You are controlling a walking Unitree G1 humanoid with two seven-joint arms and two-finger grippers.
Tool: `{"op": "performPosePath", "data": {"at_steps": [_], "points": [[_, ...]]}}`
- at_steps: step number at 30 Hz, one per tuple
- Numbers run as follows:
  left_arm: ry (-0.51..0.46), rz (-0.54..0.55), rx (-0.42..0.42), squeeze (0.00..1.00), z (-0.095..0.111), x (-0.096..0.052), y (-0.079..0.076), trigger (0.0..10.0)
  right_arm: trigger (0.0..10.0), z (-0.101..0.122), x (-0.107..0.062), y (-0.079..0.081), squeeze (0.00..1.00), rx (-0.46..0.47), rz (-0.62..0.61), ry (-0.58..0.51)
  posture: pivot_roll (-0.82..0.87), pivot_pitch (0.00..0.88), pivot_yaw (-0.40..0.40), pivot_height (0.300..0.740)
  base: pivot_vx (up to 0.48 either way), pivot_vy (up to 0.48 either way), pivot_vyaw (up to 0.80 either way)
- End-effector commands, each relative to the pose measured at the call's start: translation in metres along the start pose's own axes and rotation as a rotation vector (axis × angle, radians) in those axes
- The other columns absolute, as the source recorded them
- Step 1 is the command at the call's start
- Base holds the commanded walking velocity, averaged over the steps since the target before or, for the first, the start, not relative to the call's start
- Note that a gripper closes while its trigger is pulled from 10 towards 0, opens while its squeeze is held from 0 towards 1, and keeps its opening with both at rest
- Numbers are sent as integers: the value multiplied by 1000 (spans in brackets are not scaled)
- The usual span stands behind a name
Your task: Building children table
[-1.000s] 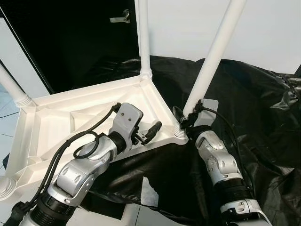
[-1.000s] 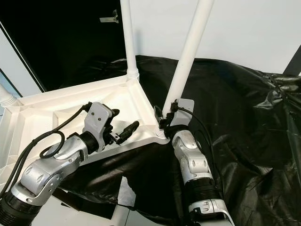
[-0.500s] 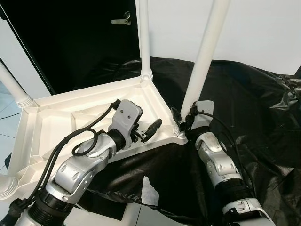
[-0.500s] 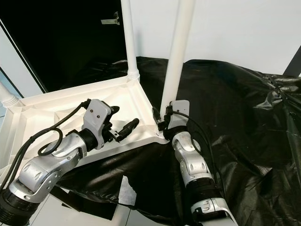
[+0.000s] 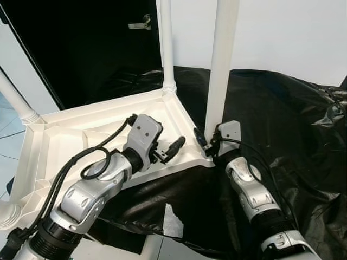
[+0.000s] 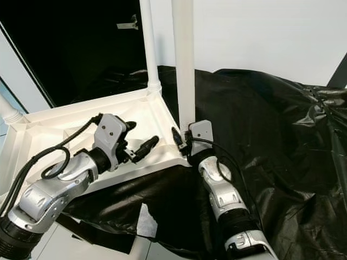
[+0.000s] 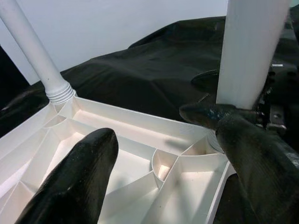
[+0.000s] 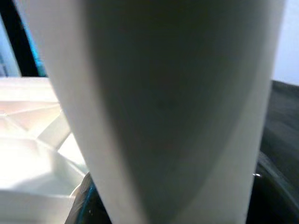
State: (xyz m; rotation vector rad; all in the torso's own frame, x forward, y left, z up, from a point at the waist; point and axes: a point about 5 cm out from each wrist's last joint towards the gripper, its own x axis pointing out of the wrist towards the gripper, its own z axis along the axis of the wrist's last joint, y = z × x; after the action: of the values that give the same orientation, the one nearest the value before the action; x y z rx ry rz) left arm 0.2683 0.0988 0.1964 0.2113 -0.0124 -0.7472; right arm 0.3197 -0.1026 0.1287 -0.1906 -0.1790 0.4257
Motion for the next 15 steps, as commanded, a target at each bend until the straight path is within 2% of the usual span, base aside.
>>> {"op": "performPosePath", "data": {"at_steps": [1,9,15], "points": [[2,-299,18,0,2,-2,-15,10000,10000,-27,-14,6,0,-4,48,117,44,0,44,740,0,0,0],[2,-305,21,0,2,-3,-14,10000,10000,-33,-22,11,0,-19,108,94,43,0,54,740,0,0,0],[3,-308,22,0,3,-3,-14,10000,10000,-35,-24,11,0,-72,148,93,42,0,59,740,0,0,0]]}}
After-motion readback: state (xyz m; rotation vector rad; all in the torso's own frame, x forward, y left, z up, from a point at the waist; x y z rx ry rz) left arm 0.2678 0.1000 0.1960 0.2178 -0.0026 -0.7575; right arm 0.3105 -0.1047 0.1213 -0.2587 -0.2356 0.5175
